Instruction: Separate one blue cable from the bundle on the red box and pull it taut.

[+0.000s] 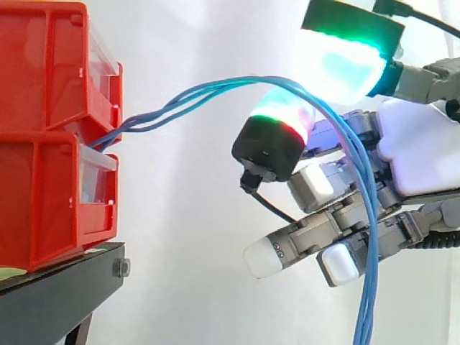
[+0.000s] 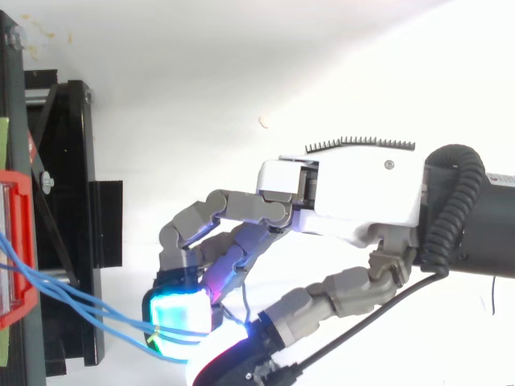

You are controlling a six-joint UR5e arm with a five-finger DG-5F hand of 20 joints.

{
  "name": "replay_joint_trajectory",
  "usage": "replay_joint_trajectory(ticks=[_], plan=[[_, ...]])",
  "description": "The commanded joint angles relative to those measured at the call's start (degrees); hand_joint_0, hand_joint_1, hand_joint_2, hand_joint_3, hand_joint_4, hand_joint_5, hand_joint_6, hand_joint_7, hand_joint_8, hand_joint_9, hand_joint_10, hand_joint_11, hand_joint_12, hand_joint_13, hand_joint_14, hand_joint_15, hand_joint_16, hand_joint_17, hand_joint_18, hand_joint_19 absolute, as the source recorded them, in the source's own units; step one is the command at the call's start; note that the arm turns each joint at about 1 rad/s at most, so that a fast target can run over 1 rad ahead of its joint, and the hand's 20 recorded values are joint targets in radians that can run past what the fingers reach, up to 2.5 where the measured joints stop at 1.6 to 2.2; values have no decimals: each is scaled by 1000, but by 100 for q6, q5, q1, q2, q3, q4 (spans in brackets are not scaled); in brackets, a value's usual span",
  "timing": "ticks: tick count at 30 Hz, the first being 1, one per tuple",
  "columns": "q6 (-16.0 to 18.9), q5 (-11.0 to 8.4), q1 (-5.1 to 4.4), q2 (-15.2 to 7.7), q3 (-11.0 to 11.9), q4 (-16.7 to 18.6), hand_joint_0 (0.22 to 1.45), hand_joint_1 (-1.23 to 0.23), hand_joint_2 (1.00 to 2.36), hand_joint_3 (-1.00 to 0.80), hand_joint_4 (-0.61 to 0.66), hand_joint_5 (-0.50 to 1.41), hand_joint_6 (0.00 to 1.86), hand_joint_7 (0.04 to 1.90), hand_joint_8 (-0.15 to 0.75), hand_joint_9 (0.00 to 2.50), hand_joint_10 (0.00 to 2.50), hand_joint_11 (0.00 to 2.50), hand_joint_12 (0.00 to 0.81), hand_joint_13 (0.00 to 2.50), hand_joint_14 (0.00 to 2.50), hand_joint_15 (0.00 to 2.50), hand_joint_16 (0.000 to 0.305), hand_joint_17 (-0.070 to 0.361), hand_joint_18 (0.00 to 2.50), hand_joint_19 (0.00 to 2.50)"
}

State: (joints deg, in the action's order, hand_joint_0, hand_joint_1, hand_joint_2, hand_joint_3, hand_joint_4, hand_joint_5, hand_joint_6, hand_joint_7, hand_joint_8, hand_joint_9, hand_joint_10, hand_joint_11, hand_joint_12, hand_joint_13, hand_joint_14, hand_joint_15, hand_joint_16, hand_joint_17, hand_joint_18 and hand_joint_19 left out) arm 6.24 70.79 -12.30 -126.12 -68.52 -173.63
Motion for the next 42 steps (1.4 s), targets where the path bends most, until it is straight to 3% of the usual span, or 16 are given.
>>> replay_joint_trajectory(ticks=[1, 8, 13, 21, 26, 30, 35, 42], plan=[[0, -4, 0, 0, 5, 5, 646, -876, 1003, -463, 143, -177, 779, 1078, 319, 808, 17, 658, 395, 485, 7, 244, 54, 122, 637, 531], [0, 5, 0, 0, -4, -4, 738, -936, 1000, -500, 141, -195, 794, 1016, 304, 752, 17, 653, 386, 462, 6, 216, 54, 121, 627, 480], [0, 5, 0, 0, -4, -4, 550, -786, 1000, -500, 166, -172, 771, 1051, 336, 836, 16, 666, 404, 486, 6, 232, 56, 126, 648, 533], [9, 5, 0, 0, -4, -4, 514, -661, 1000, -500, 184, -137, 749, 1118, 363, 928, 14, 660, 417, 544, 7, 251, 58, 130, 695, 549], [18, 5, 0, 0, 5, -4, 600, -753, 1001, -481, 158, -133, 759, 1143, 347, 933, 17, 673, 399, 538, 7, 243, 54, 121, 674, 557], [26, 5, 9, 0, -4, 5, 599, -806, 1018, -194, 0, -132, 778, 1141, 333, 924, 15, 666, 394, 535, 8, 254, 54, 120, 665, 556], [18, 5, 0, 0, 5, -4, 599, -856, 1019, -46, -69, -136, 790, 1133, 343, 906, 16, 643, 416, 530, 6, 234, 60, 134, 641, 499], [18, 5, 9, 0, 5, 5, 679, -945, 1023, -104, -91, -152, 766, 1099, 289, 825, 17, 633, 379, 466, 6, 224, 55, 123, 532, 455]])
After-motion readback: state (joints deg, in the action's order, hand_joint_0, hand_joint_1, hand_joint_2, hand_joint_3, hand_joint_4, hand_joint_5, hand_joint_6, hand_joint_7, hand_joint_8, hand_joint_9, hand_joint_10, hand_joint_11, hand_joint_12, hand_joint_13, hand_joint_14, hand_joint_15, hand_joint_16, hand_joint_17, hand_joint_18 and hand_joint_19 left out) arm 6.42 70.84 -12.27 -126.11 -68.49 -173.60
